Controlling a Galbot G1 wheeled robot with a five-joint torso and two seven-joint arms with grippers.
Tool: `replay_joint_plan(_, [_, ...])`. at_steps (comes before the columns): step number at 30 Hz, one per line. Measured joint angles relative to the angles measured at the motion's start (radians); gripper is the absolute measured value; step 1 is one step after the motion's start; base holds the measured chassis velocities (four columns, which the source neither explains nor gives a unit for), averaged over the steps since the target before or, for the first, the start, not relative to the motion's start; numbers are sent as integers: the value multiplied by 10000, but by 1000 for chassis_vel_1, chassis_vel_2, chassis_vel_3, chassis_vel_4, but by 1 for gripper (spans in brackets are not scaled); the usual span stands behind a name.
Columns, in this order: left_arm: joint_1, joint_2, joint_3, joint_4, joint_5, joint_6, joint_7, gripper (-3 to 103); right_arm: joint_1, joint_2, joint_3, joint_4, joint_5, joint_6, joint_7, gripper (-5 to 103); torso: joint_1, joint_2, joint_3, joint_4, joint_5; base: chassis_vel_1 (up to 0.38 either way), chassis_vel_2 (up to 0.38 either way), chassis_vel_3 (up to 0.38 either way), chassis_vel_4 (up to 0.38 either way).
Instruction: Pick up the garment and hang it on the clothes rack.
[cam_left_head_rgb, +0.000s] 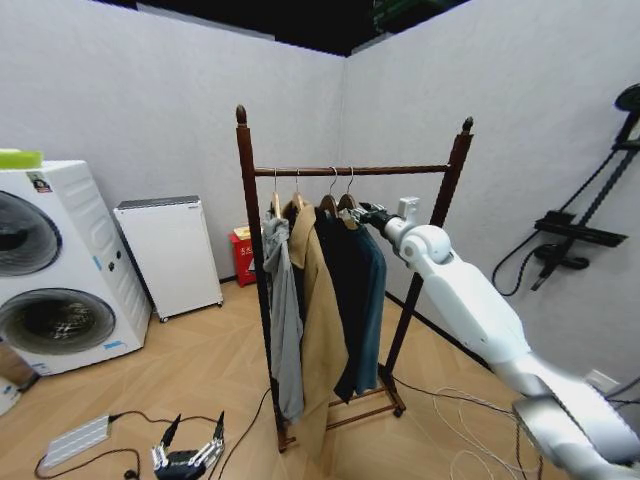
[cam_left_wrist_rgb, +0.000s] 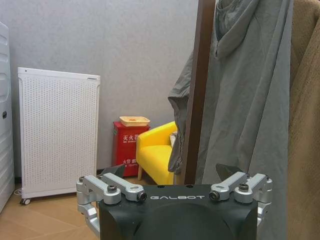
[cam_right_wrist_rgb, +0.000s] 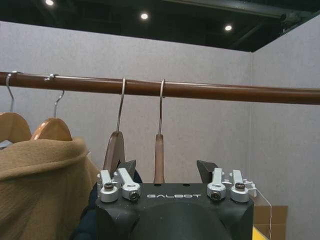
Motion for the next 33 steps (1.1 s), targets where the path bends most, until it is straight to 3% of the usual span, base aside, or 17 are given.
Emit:
replay_joint_plan(3, [0, 1, 0, 0, 0, 0, -4, 100, -1789, -249, 1174, 1219, -416, 20, 230, 83, -1, 1, -1, 0, -3, 0, 0, 0, 0])
replay_joint_plan(6, [0, 0, -1, 0, 0, 0, -5, 100, -2634, -273, 1570, 1569, -550, 96, 443, 88, -1, 0, 0, 2, 3, 0, 0, 0, 0])
replay_joint_plan(9, [0, 0, 0, 1, 0, 0, -4, 100, -5068, -120, 3199, 2426, -1237, 248, 728, 99, -1, 0, 0, 2, 0, 0, 0, 0, 0])
replay_joint_plan(10, [0, 0, 0, 1, 0, 0, -4, 100, -5068, -120, 3199, 2426, -1237, 248, 728, 99, -1, 0, 0, 2, 0, 0, 0, 0, 0])
replay_joint_plan(12, [0, 0, 0, 0, 0, 0, -3, 100, -6690, 115, 4168, 2817, -1993, 463, 478, 100, 0, 0, 0, -1, 2, 0, 0, 0, 0])
replay_joint_plan(16, [0, 0, 0, 0, 0, 0, -3, 100, -8380, 578, 5145, 3060, -2773, 895, 164, 100, -2, 0, 0, -3, 1, 0, 0, 0, 0])
replay_joint_plan(19, [0, 1, 0, 0, 0, 0, -3, 100, -9092, 912, 5533, 3185, -3074, 1139, 68, 100, -1, 1, 0, 1, -1, 0, 0, 0, 0])
replay_joint_plan(33, [0, 0, 0, 0, 0, 0, -3, 100, -10504, 2317, 6310, 3846, -3785, 1683, -28, 100, 0, -1, 1, 2, -2, 0, 0, 0, 0])
